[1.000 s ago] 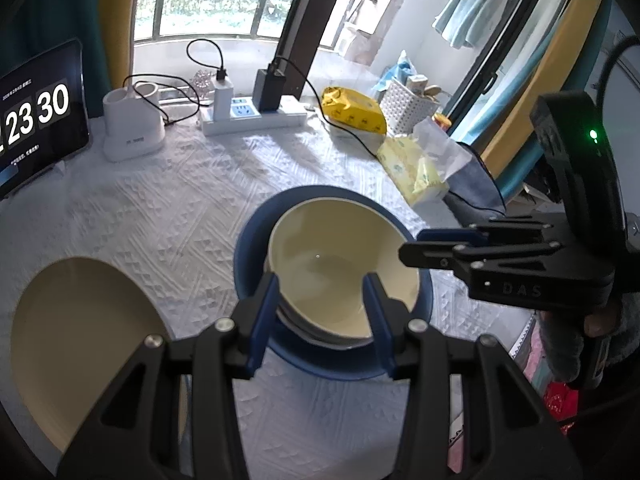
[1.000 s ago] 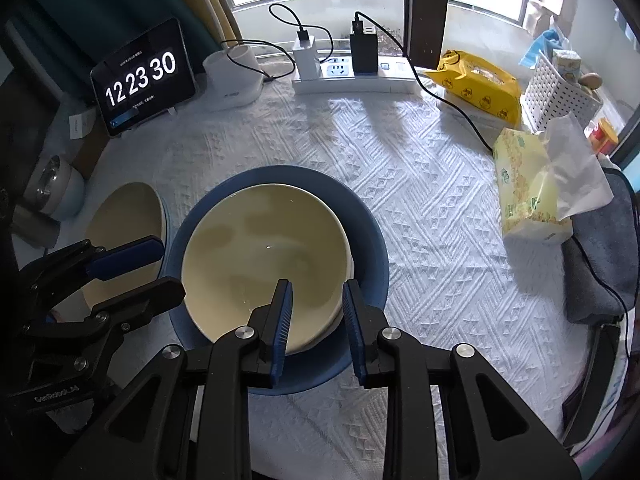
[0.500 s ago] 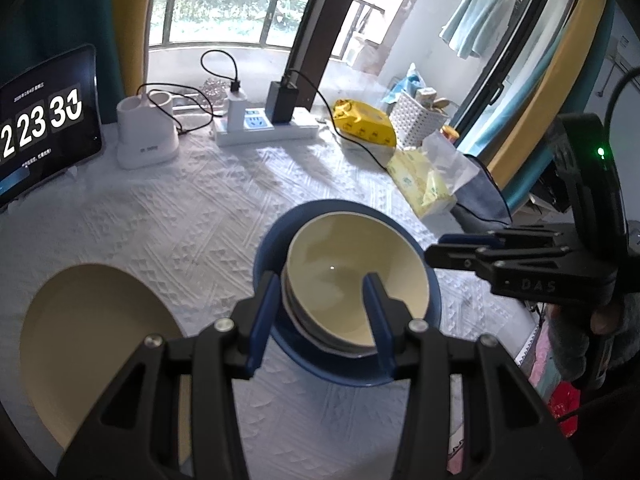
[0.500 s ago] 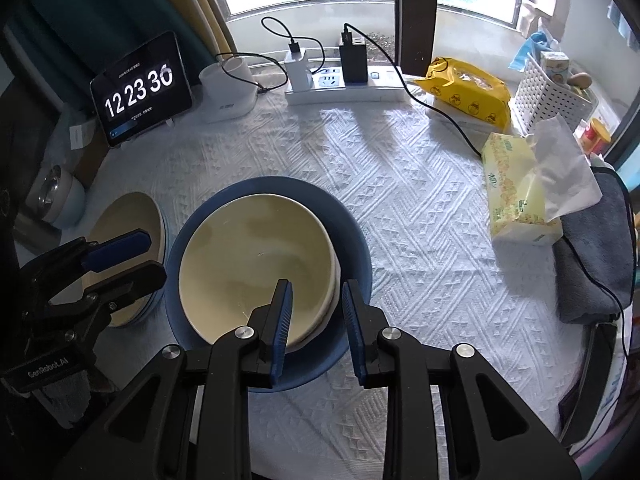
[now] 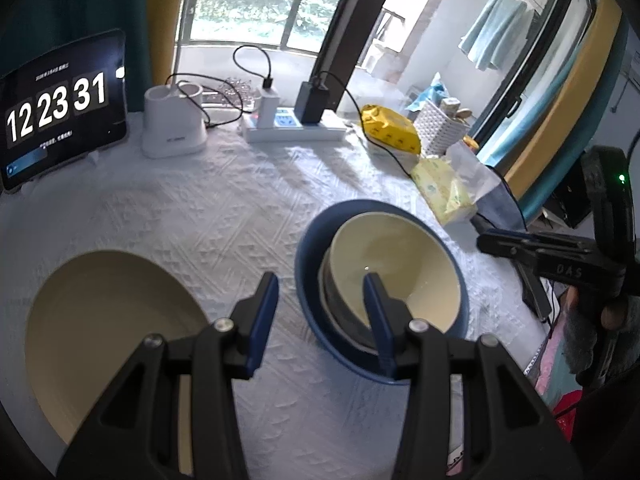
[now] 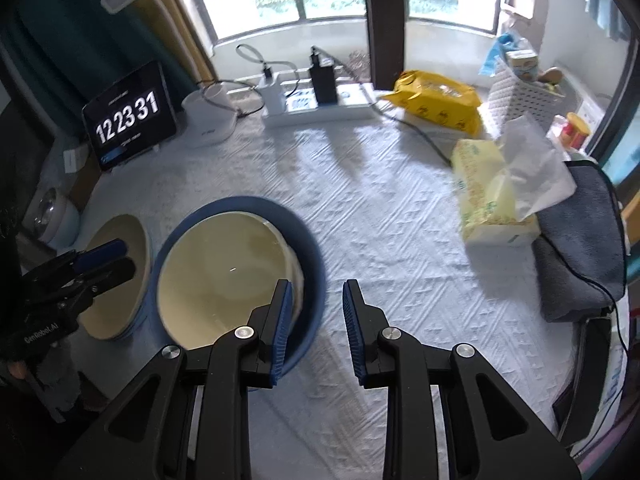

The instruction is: Organize plates and bowls

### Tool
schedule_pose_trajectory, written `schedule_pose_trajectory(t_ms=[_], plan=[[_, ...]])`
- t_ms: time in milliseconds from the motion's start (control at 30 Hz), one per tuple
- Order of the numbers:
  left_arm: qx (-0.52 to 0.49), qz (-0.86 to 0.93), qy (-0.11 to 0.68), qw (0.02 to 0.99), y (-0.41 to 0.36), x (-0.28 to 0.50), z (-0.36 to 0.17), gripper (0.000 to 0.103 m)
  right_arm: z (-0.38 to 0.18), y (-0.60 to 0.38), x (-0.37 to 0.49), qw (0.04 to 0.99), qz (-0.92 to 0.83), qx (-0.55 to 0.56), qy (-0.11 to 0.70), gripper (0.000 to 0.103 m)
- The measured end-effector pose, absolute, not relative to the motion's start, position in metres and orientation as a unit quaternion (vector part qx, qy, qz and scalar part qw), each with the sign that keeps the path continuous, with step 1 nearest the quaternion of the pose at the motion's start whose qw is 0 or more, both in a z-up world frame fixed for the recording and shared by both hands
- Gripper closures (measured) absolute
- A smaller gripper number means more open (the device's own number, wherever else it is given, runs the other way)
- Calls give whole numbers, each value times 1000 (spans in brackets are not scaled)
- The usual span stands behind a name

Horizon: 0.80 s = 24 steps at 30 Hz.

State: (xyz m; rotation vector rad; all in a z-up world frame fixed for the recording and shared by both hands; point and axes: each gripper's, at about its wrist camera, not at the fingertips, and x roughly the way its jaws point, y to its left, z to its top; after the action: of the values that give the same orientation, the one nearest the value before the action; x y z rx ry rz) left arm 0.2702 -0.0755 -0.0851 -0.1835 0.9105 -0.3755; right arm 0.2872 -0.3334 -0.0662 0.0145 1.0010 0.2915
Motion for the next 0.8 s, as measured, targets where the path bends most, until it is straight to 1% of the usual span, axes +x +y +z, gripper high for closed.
schedule_pose_trajectory(t_ms=[200,567,800], plan=[[-76,-169,443,877,-75,268,-102,57,-78,-352,287,874,147,49,461,75],[-61,-152,455,876,-78,270,-120,57,-97,-355,281,876,175,95,439,75],[-42,-147,447,881,-86,267,-122,57,-108,-349,279,879,174,97,433,75]])
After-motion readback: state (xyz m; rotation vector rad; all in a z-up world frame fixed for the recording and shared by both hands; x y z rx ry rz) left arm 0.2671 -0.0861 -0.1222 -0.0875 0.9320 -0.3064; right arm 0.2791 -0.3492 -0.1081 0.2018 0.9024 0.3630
